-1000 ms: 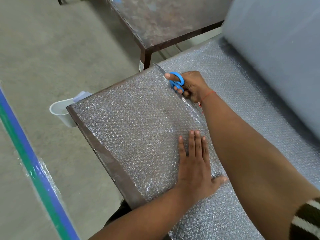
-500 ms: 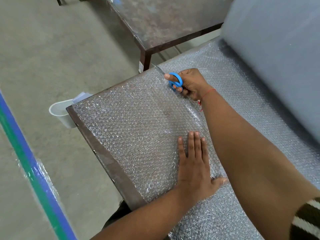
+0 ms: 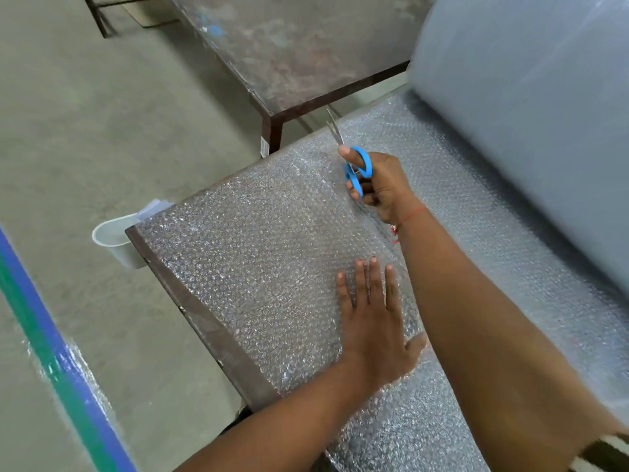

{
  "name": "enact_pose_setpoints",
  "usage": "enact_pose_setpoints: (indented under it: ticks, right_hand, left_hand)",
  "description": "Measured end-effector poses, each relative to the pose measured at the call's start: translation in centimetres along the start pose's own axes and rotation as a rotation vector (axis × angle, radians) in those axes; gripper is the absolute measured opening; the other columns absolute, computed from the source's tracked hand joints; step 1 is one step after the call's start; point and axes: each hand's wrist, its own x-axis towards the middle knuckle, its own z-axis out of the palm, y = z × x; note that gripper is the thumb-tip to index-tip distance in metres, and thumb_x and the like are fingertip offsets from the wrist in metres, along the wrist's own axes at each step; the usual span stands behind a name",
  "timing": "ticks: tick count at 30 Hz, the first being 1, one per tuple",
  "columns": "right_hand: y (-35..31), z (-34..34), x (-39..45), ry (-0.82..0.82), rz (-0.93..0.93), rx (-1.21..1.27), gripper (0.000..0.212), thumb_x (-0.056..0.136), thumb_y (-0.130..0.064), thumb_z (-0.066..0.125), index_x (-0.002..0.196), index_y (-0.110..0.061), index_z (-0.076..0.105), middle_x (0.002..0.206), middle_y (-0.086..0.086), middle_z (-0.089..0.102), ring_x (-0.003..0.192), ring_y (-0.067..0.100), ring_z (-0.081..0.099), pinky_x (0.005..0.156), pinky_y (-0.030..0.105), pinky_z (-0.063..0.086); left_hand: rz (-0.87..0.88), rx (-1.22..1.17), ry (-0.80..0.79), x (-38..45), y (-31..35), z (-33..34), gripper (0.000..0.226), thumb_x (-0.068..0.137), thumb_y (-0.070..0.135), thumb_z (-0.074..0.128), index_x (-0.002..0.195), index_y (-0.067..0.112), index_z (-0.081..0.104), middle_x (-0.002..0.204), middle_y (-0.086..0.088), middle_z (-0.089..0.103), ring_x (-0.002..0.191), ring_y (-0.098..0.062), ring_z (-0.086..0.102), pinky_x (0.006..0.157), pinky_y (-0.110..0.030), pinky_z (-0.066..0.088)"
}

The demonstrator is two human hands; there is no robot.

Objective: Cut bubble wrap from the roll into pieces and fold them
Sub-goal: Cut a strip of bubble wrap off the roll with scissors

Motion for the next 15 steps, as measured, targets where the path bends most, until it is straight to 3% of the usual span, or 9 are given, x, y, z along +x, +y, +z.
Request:
enact_pose_setpoints:
  ticks: [3, 8, 12, 15]
  right_hand:
    - [0.2, -1.7, -3.2, 0.133, -0.073, 0.074, 0.04, 0.087, -0.038, 0.089, 0.102, -0.011, 0.064, 0.079, 0.018, 0.073, 0.047, 0.015, 0.062, 0.041, 0.019, 0.04]
    - [4.1, -6.6, -11.0, 0.293, -0.206, 0.129, 0.041, 0.087, -0.035, 0.088, 0.11, -0.01, 0.064, 0.082, 0.019, 0.077, 0.058, 0.021, 0.064, 0.05, 0.025, 0.049]
    - [8.6, -10.6, -18.3, 0.487, -0.281, 0.123, 0.045, 0.083, -0.03, 0.082, 0.117, -0.006, 0.062, 0.076, 0.006, 0.077, 0.067, 0.016, 0.072, 0.055, 0.027, 0.057]
    - [11.3, -13.5, -24.5, 0.647, -0.33, 0.145, 0.056, 0.078, -0.043, 0.085, 0.116, -0.01, 0.061, 0.08, -0.003, 0.078, 0.072, 0.01, 0.075, 0.059, 0.026, 0.06]
  left_hand:
    - [-0.008, -0.031, 0.051, 0.4, -1.0, -1.6, 0.117, 0.099, 0.075, 0.042, 0.165, 0.005, -0.025, 0.174, -0.023, -0.025, 0.158, -0.046, -0.03, 0.129, -0.065, -0.009]
    - [-0.14, 0.113, 0.141, 1.8, -7.6, -6.8, 0.108, 0.1, 0.083, 0.012, 0.16, 0.007, -0.035, 0.173, -0.018, -0.029, 0.158, -0.041, -0.031, 0.132, -0.059, -0.009]
    - [-0.243, 0.208, 0.216, 3.4, -16.3, -9.4, 0.108, 0.095, 0.088, 0.0, 0.163, 0.01, -0.03, 0.175, -0.02, -0.02, 0.161, -0.043, -0.022, 0.132, -0.063, -0.003]
    - [-0.257, 0.22, 0.208, 3.2, -20.8, -9.8, 0.114, 0.09, 0.093, -0.002, 0.167, 0.012, -0.023, 0.176, -0.021, -0.015, 0.162, -0.043, -0.021, 0.131, -0.063, -0.005]
